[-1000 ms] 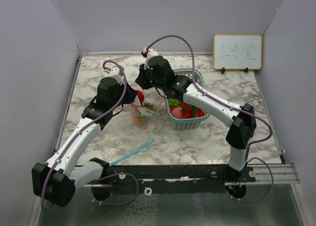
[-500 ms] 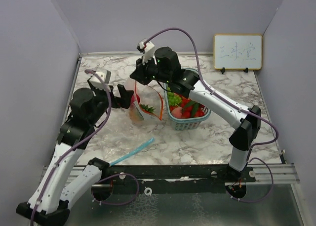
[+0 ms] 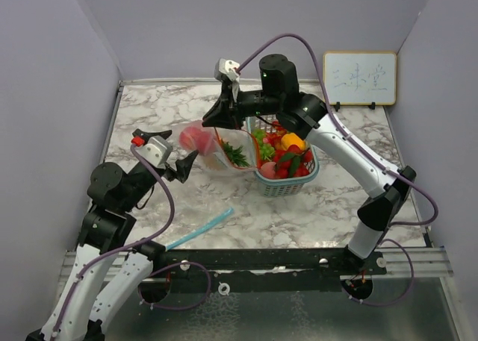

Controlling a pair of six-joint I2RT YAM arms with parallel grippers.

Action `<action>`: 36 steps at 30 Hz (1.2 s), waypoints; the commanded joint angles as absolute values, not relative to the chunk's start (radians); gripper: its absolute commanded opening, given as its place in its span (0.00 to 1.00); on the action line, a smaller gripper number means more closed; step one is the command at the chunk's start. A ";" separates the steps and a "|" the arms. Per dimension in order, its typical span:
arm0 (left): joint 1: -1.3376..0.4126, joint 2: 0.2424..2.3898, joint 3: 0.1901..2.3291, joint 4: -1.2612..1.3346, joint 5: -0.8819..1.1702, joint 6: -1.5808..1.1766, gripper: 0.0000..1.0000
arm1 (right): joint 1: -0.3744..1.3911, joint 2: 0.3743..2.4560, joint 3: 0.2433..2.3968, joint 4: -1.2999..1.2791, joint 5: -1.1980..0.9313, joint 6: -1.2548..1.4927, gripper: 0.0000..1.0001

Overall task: Place the food in the zip-top bag and seal the zipper
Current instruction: Zip the zipper food storage bag at the center of the board.

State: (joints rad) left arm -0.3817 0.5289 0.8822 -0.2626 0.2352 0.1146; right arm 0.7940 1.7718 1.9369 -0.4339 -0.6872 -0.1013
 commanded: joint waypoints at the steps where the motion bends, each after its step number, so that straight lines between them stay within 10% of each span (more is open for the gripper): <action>1: -0.385 0.553 0.864 -0.137 0.420 0.221 0.85 | 0.802 1.674 1.915 -0.477 -0.930 -0.232 0.01; 13: -0.383 0.599 0.837 0.024 0.685 0.106 0.88 | 0.802 1.616 1.798 -0.480 -1.022 -0.255 0.01; 36: -0.383 0.742 0.808 0.019 0.721 -0.032 0.40 | 0.802 1.607 1.747 -0.467 -1.086 -0.270 0.01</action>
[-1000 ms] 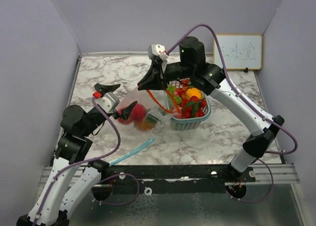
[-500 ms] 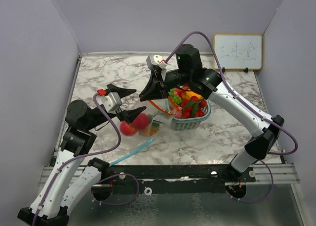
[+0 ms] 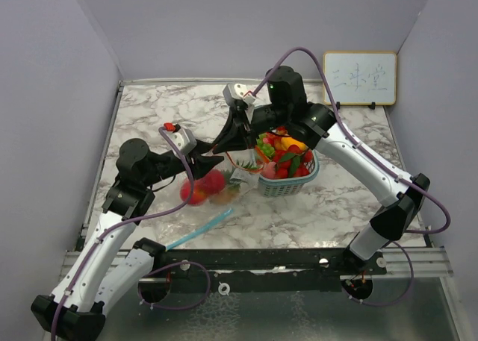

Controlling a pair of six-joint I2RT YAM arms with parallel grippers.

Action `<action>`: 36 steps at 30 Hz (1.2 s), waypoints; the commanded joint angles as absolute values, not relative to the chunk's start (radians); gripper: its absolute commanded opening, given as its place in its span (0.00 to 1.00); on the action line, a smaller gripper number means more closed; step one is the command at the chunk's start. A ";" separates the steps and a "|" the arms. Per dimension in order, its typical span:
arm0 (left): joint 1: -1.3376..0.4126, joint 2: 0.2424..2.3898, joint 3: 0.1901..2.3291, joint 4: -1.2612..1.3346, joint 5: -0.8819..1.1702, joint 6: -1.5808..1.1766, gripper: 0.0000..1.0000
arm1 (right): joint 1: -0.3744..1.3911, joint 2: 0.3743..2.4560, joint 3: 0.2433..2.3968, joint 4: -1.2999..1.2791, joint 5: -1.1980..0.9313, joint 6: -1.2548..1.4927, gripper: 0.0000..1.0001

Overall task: Place the food in the zip-top bag and seal the zipper
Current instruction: Zip the zipper food storage bag at the center of the board.

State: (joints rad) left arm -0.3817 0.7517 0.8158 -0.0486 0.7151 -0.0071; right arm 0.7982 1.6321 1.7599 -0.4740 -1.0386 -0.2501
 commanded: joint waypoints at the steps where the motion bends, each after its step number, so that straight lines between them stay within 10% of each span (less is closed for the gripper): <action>1: -0.384 0.747 0.809 0.024 0.726 -0.035 0.35 | 0.802 1.609 1.745 -0.465 -1.081 -0.268 0.01; 4: -0.384 0.758 0.815 0.031 0.733 -0.053 0.03 | 0.802 1.612 1.737 -0.455 -1.065 -0.260 0.01; 9: -0.384 0.779 0.849 -0.049 0.744 -0.039 0.00 | 0.802 1.602 1.710 -0.418 -0.972 -0.251 0.05; 18: -0.384 0.698 0.776 -0.027 0.642 -0.089 0.00 | 0.802 1.480 1.569 -0.248 -0.809 -0.265 0.68; 36: -0.383 0.672 0.742 -0.026 0.615 -0.098 0.00 | 0.802 1.577 1.612 -0.251 -0.976 -0.248 0.59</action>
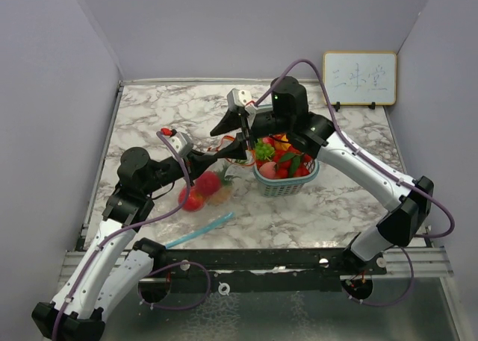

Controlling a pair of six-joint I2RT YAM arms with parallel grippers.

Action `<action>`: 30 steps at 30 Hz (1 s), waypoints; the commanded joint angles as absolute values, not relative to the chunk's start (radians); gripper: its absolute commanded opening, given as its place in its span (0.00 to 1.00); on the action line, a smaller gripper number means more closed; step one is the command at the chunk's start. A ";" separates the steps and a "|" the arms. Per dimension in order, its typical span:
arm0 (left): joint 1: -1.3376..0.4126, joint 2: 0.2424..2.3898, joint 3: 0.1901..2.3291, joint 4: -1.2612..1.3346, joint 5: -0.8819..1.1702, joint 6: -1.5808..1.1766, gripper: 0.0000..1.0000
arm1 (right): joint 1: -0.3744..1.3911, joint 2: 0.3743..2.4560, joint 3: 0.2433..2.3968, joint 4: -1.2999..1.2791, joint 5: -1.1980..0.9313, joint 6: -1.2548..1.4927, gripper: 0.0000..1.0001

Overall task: Place the food in the zip-top bag and seal the zipper
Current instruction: Zip the zipper food storage bag at the center of the board.

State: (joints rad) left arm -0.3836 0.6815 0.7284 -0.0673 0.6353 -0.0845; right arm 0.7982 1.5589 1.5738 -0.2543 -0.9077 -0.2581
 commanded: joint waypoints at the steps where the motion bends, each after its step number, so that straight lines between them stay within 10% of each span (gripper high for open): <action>1: -0.385 0.672 0.743 -0.026 0.615 -0.100 0.00 | 0.802 1.583 1.615 -0.255 -0.982 -0.246 0.57; 30: -0.384 0.661 0.736 -0.020 0.606 -0.115 0.00 | 0.801 1.631 1.657 -0.351 -1.019 -0.221 0.01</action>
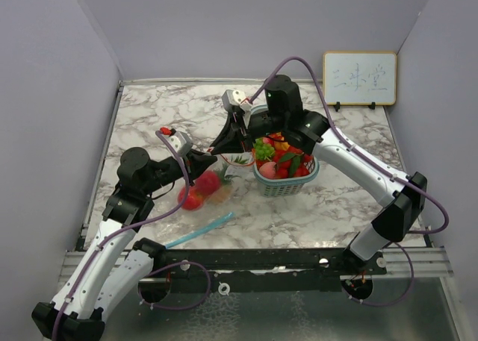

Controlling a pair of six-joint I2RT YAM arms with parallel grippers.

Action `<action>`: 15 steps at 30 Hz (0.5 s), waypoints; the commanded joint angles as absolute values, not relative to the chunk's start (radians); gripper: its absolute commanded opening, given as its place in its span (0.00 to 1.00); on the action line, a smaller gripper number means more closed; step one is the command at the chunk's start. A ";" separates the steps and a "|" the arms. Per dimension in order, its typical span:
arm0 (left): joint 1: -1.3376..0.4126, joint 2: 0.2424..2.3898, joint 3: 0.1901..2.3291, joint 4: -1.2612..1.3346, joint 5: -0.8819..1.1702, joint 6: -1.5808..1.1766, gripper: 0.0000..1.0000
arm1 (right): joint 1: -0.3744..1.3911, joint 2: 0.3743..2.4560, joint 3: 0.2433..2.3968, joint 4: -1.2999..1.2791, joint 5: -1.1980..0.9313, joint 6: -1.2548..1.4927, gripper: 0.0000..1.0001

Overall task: Place the food in the zip-top bag and seal the zipper
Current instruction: Zip the zipper food storage bag at the center of the board.

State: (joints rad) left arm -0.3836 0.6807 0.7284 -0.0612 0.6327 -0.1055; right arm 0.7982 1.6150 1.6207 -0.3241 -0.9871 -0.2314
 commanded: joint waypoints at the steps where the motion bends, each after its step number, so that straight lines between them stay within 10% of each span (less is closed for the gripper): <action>1: -0.384 0.661 0.735 -0.020 0.602 -0.113 0.00 | 0.801 1.634 1.661 -0.357 -1.024 -0.221 0.01; 10: -0.384 0.695 0.787 -0.011 0.593 -0.077 0.17 | 0.802 1.664 1.701 -0.402 -1.052 -0.222 0.01; 15: -0.384 0.723 0.798 0.007 0.661 -0.074 0.00 | 0.802 1.671 1.712 -0.413 -1.047 -0.229 0.01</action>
